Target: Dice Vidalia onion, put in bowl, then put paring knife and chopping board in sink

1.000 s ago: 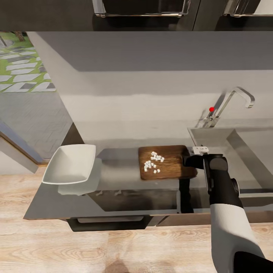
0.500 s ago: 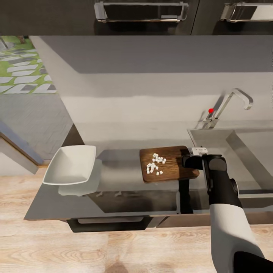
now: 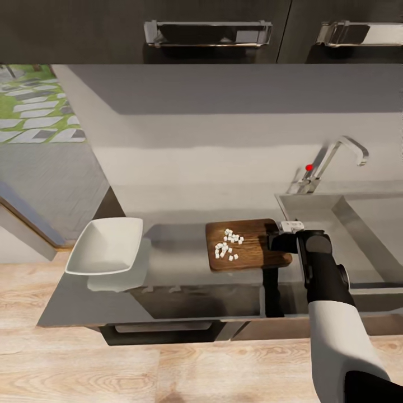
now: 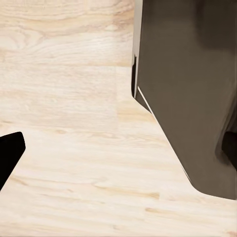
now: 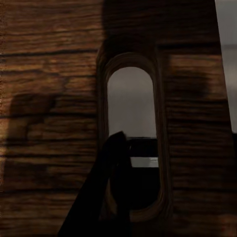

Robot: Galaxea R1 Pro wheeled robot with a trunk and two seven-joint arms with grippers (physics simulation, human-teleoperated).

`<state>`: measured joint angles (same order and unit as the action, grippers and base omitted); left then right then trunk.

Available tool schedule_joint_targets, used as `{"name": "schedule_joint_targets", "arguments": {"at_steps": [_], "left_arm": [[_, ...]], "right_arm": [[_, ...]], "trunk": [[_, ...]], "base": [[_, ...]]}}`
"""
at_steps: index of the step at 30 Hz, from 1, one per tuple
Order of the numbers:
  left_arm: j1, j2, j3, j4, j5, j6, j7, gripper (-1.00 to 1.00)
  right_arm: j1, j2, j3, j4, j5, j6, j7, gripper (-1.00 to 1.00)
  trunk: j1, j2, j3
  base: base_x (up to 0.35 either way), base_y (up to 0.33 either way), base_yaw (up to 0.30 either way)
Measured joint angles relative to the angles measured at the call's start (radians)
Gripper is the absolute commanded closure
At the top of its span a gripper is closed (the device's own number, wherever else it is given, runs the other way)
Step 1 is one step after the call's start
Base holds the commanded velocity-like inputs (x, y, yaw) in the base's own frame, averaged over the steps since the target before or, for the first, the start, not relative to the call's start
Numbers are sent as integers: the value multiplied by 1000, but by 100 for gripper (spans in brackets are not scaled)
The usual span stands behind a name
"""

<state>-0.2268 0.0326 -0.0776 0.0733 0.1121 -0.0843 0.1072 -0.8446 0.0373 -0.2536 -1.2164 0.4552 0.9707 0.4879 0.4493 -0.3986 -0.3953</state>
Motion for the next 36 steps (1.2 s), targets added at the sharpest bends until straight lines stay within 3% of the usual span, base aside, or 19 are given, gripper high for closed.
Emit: {"name": "schedule_joint_targets", "arguments": {"at_steps": [25,36], "left_arm": [[0,0,0,1,0,0,-1,-100],[0,0,0,1,0,0,-1,-100]], "right_arm": [[0,0,0,19,0,7,-2,100],[1,0,0,18,1,5,-3,100]], "trunk": [[0,0,39],[0,0,57]], "base": [[0,1,0],[-44,135,0]]}}
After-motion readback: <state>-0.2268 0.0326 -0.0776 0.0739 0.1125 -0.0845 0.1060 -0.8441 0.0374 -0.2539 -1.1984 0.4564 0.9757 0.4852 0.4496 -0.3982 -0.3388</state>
